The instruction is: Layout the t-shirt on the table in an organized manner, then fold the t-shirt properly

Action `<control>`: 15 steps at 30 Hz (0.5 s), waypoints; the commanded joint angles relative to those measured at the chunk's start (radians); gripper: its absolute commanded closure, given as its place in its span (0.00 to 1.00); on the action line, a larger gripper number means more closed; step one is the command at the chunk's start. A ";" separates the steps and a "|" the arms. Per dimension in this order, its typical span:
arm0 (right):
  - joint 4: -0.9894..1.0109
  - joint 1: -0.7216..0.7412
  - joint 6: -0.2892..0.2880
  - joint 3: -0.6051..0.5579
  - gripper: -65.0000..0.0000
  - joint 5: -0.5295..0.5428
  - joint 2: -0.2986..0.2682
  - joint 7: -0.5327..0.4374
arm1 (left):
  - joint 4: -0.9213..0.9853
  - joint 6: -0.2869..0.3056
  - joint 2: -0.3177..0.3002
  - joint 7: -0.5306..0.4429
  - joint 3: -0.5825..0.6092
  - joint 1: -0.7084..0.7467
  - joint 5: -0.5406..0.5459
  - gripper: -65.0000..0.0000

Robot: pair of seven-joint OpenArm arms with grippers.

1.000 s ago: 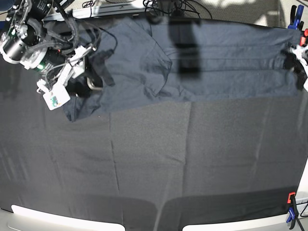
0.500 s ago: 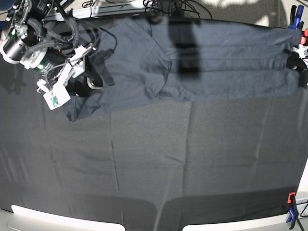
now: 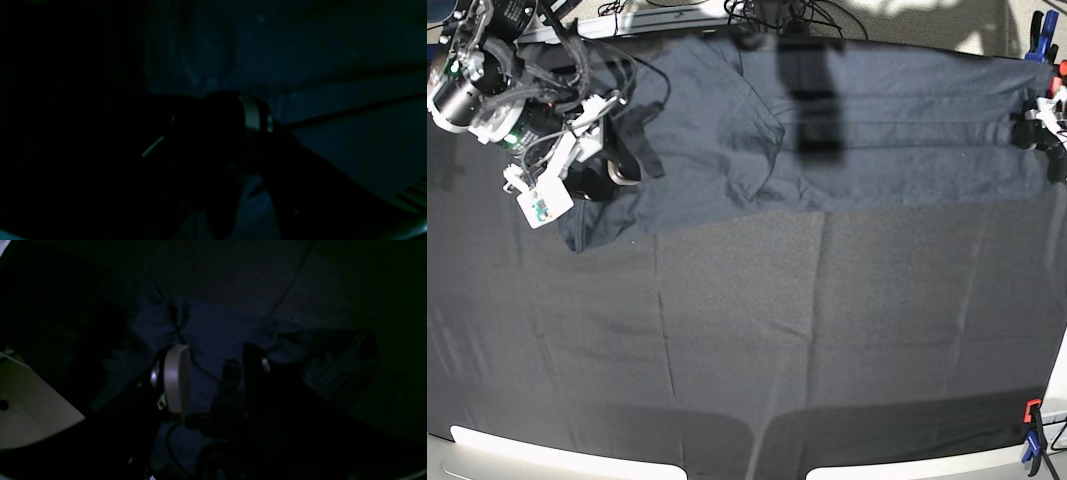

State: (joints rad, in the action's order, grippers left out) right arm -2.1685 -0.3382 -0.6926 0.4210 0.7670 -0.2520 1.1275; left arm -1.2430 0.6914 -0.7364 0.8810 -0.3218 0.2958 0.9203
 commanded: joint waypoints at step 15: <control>-0.018 0.005 -0.006 0.004 0.61 0.022 -0.011 -0.026 | -0.008 0.007 -0.007 0.134 -0.003 0.000 0.189 0.94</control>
State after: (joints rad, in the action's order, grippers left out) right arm -2.1685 -0.3382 -0.6926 0.4210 0.7673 -0.2520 1.1271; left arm -1.2430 0.6895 -0.7227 1.0164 -0.3195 0.2985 1.0916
